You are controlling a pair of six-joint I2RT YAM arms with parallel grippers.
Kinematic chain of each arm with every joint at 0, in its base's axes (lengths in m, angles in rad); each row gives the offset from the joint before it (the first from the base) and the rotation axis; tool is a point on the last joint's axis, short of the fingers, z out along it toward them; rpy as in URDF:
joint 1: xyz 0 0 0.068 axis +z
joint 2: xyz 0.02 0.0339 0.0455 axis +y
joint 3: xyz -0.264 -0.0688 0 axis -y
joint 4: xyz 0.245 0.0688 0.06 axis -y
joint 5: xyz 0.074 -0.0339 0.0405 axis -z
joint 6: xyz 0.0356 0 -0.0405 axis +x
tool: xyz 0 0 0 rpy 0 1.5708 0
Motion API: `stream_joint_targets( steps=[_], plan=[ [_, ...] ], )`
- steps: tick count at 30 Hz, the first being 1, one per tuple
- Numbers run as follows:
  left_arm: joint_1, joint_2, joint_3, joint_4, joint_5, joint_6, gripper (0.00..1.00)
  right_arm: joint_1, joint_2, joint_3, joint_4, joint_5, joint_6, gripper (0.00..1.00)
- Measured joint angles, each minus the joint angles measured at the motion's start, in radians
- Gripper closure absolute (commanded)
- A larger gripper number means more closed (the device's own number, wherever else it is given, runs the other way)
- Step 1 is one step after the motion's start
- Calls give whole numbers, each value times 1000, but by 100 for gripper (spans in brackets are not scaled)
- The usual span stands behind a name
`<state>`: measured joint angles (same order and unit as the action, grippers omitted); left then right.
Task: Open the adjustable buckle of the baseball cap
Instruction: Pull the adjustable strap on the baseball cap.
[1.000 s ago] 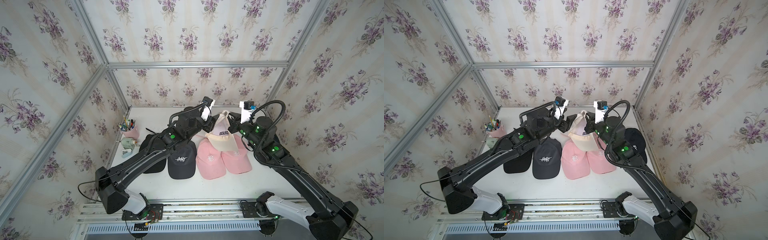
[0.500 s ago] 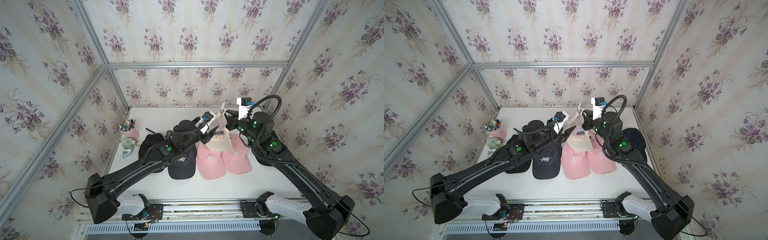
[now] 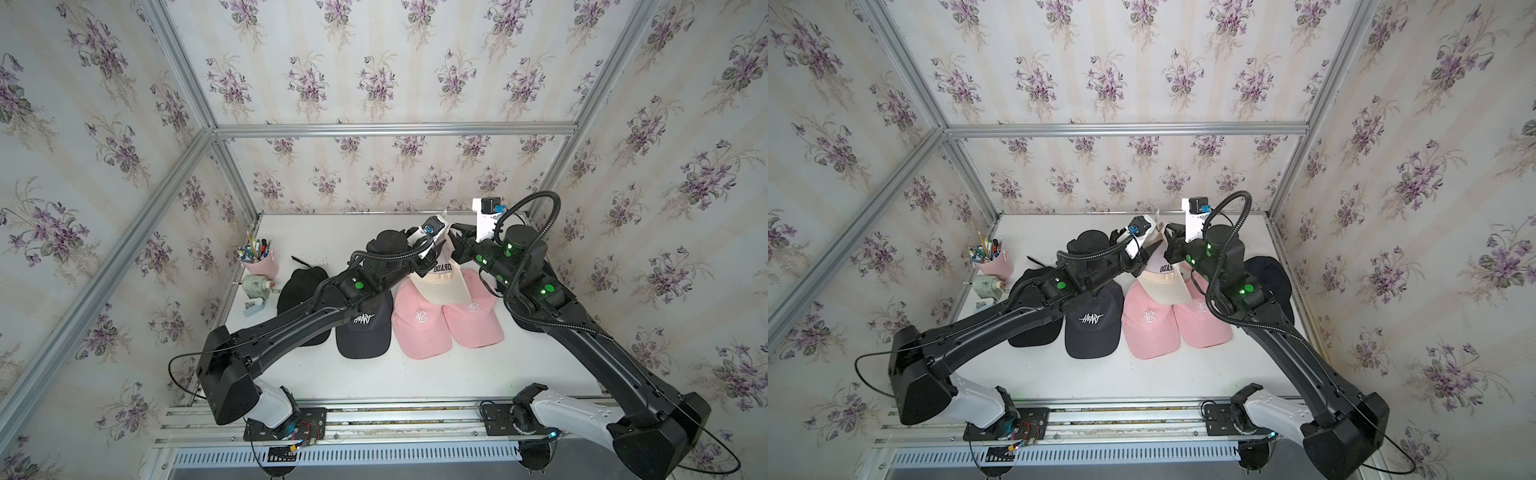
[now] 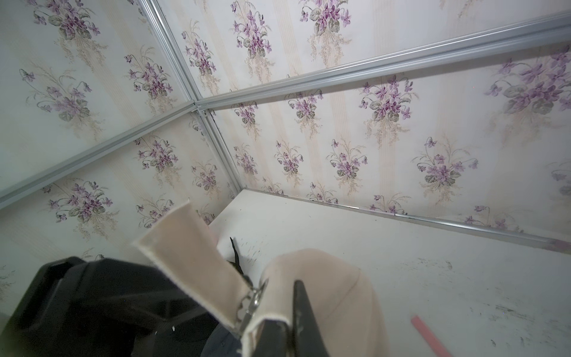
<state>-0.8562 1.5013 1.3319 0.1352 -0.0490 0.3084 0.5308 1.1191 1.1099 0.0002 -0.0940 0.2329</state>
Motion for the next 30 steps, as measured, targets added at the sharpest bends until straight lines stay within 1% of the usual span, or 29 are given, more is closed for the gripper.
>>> stream_joint_targets(
  steps=[2,6,10,19,25,30],
  plan=[
    [0,-4,-6,-1,-1,0,80,0,-2,-5,3,4,3,100],
    [-1,-10,-13,-5,-3,0,88,0,-2,-14,7,7,16,100],
    [-1,-10,-13,-5,-3,4,100,0,3,-8,18,3,27,100],
    [-3,-10,-19,-9,-4,1,100,0,-11,-24,38,0,56,100],
    [-13,-29,-55,3,-14,-53,100,1,-32,-87,110,3,107,100],
    [-39,-25,-57,2,-49,-97,100,1,-32,-140,198,4,143,100]
  ],
)
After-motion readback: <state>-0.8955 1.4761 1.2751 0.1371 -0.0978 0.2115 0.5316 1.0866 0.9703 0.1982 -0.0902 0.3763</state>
